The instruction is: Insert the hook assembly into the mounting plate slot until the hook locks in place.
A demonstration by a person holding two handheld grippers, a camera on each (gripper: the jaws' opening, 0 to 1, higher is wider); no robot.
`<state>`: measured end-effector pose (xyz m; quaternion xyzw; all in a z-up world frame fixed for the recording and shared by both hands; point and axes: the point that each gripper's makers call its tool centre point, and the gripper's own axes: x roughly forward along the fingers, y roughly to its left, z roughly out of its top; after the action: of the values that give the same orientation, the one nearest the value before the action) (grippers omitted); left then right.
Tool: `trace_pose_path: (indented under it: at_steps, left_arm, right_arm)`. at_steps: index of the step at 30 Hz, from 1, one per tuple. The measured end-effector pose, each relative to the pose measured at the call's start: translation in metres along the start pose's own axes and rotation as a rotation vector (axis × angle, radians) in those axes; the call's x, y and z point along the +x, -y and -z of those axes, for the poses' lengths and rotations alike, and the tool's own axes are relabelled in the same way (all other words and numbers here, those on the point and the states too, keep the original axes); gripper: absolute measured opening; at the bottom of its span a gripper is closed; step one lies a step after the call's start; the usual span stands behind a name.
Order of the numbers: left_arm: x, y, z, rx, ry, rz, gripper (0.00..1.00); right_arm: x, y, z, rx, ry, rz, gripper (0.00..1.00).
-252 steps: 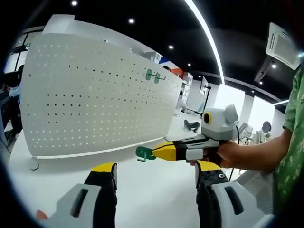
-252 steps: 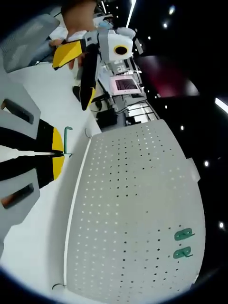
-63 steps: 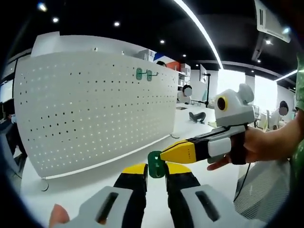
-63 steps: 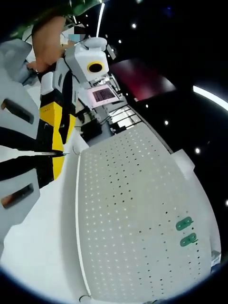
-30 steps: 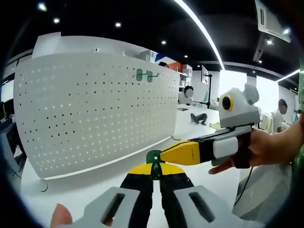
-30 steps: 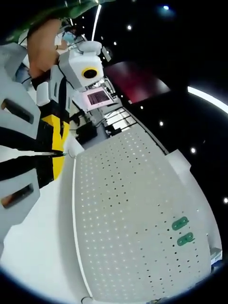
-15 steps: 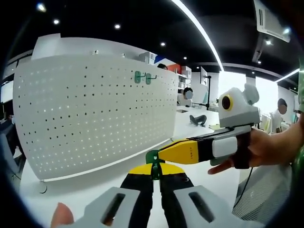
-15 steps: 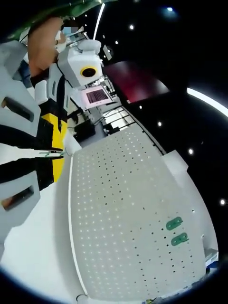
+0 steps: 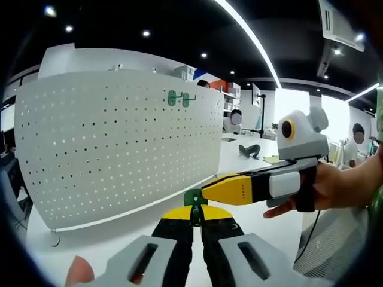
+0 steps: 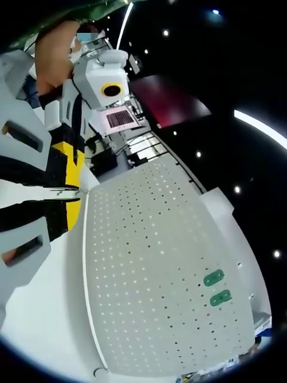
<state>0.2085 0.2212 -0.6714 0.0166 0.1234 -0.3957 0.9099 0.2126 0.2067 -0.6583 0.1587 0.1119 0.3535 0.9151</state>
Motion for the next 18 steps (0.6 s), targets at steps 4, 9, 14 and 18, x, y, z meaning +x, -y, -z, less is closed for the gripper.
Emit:
trace_pose_path:
  at_steps: [4, 9, 14, 18]
  left_arm:
    - [-0.0001, -0.0006, 0.0005, -0.002, -0.003, -0.002, 0.04]
    - [-0.0012, -0.0018, 0.0008, -0.001, -0.006, -0.005, 0.04]
    - [-0.0018, -0.0014, 0.0008, -0.002, -0.007, -0.005, 0.04]
    - [-0.0026, -0.0012, 0.0011, 0.001, -0.009, -0.006, 0.04]
  right_arm:
    - [0.0, 0.0, -0.0007, -0.001, 0.004, -0.002, 0.05]
    - [-0.0003, -0.0005, -0.0014, 0.0, 0.008, -0.004, 0.05]
    - [-0.0006, -0.0013, -0.0018, 0.0, 0.01, -0.006, 0.05]
    - [-0.001, -0.002, -0.0022, 0.001, 0.01, -0.007, 0.04]
